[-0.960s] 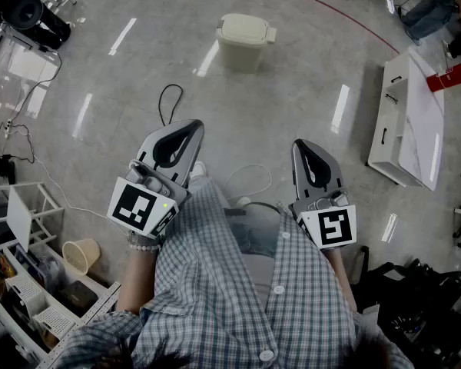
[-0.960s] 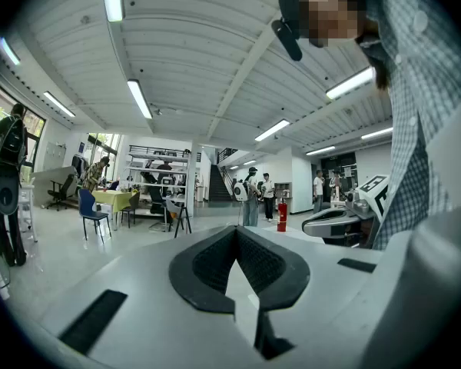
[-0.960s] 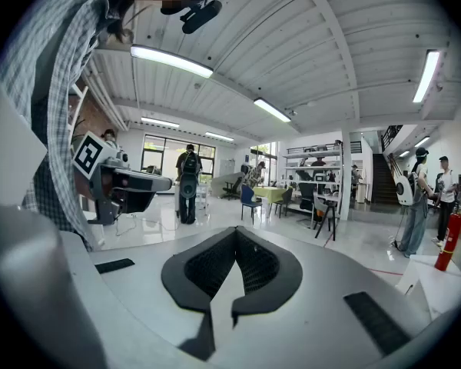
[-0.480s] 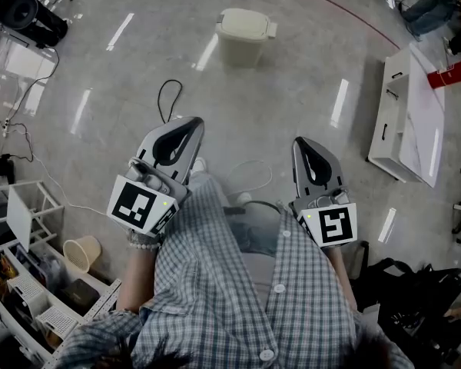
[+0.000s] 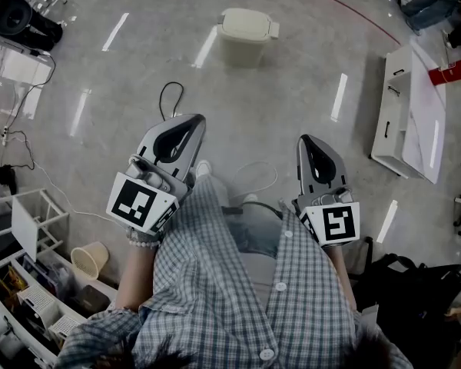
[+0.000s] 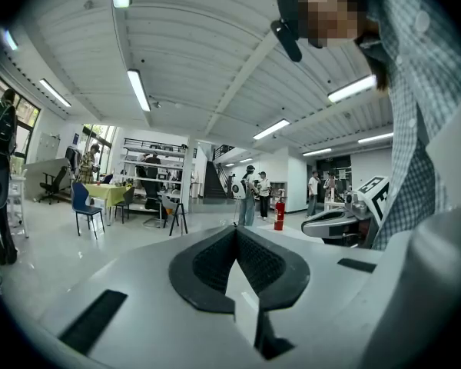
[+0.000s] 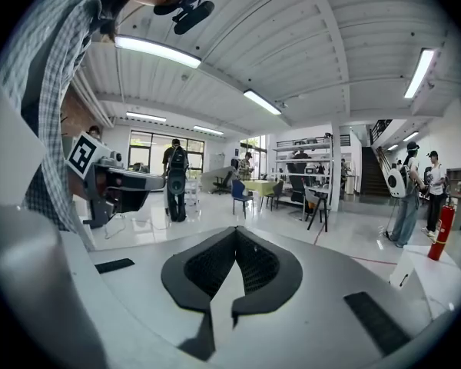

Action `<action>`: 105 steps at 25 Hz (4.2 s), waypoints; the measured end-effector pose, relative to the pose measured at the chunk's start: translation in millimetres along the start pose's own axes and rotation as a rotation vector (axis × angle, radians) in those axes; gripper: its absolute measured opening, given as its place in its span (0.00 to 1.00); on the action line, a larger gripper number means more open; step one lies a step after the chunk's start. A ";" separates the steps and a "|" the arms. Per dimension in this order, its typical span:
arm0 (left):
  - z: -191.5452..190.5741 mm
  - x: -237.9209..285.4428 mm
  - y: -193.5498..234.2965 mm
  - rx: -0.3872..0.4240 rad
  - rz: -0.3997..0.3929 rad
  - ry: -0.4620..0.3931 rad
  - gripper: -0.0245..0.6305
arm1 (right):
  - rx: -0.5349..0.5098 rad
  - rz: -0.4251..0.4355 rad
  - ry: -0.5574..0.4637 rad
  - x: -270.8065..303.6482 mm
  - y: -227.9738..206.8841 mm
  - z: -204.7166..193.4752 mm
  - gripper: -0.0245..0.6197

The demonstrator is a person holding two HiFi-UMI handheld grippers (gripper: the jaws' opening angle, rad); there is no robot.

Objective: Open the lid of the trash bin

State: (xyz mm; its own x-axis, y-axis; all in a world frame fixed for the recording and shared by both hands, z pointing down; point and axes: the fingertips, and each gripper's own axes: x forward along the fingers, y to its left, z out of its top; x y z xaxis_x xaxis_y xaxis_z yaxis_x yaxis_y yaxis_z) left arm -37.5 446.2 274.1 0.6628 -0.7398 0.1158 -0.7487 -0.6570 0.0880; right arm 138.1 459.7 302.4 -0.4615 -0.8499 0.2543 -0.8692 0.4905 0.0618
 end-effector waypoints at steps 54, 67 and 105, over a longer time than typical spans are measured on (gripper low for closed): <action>21.5 101.3 177.3 0.008 -0.073 -0.008 0.04 | -0.028 -0.073 0.027 201.1 -36.7 41.7 0.07; 43.3 194.3 193.2 -0.005 0.064 -0.024 0.04 | -0.065 0.040 0.016 260.1 -137.4 58.3 0.07; 28.3 320.1 319.2 -0.053 -0.002 0.071 0.04 | -0.005 0.019 0.123 402.2 -188.1 56.5 0.07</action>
State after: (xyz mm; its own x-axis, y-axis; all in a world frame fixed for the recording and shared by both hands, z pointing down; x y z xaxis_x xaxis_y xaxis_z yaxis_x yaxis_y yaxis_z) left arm -64.0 -4.5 311.3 0.6635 -0.7249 0.1854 -0.7480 -0.6487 0.1405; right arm 106.0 14.8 338.6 -0.4529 -0.8104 0.3716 -0.8594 0.5078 0.0601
